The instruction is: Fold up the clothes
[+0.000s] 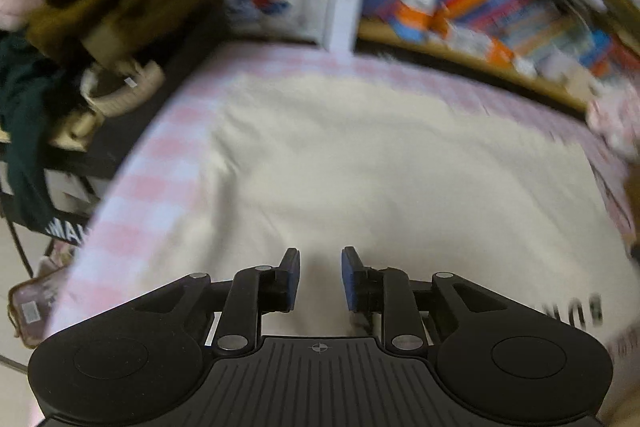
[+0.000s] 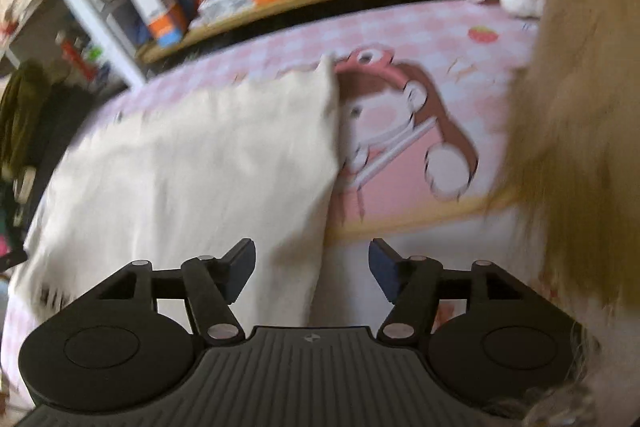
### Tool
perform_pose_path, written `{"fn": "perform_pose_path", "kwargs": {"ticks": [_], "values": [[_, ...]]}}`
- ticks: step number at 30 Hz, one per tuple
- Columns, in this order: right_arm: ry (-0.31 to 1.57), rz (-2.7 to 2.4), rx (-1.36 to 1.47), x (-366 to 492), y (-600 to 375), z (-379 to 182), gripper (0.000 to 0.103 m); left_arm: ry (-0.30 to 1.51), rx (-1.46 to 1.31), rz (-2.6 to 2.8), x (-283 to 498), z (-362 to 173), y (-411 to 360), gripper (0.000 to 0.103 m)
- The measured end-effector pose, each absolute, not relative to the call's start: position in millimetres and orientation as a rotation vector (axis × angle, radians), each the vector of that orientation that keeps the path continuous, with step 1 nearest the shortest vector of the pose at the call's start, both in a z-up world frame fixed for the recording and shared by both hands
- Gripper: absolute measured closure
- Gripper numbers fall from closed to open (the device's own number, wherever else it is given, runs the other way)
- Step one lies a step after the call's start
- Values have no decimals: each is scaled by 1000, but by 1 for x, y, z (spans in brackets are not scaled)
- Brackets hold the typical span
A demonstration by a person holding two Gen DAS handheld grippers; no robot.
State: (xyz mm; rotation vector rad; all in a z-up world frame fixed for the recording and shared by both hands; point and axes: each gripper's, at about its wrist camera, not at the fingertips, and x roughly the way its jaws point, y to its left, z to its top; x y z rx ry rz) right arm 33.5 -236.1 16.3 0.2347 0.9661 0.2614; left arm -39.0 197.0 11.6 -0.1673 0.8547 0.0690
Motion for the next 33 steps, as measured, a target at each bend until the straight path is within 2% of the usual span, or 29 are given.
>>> {"fn": "perform_pose_path", "kwargs": {"ticks": [2,4,5,6,7,9,13,20,21,23,24,26,27,28,31,33], "values": [[990,287,266,25,-234,12,42,893,-172,72,-41,-2,192,79],[1041,297,286,21,-231,3,46,872,-192,75,-45,-5,193,74],[1037,298,269,18,-229,1,53,869,-201,74,-45,-5,193,73],[1036,306,246,16,-225,1,74,868,-208,73,-44,-6,194,72],[1041,314,248,16,-224,0,83,867,-212,74,-43,-6,195,72],[1021,322,229,14,-221,5,94,872,-219,76,-42,-5,195,72],[909,317,149,10,-217,30,95,872,-210,78,-45,-5,189,72],[982,283,78,14,-210,-2,95,870,-244,103,-50,-3,195,72],[983,284,62,13,-208,-2,94,873,-247,108,-51,-3,195,72],[984,276,40,14,-206,-1,90,866,-254,122,-51,1,194,62],[977,262,24,13,-206,1,77,858,-257,131,-51,3,192,59],[950,228,-10,9,-204,6,60,843,-264,148,-51,9,189,46],[927,225,-26,8,-201,10,58,835,-267,156,-51,11,187,43],[903,223,-42,6,-199,14,57,827,-270,165,-50,14,185,35],[818,222,-88,3,-186,27,39,836,-267,195,-44,19,176,28],[769,225,-122,-2,-175,33,23,866,-293,217,-43,19,170,25]]}}
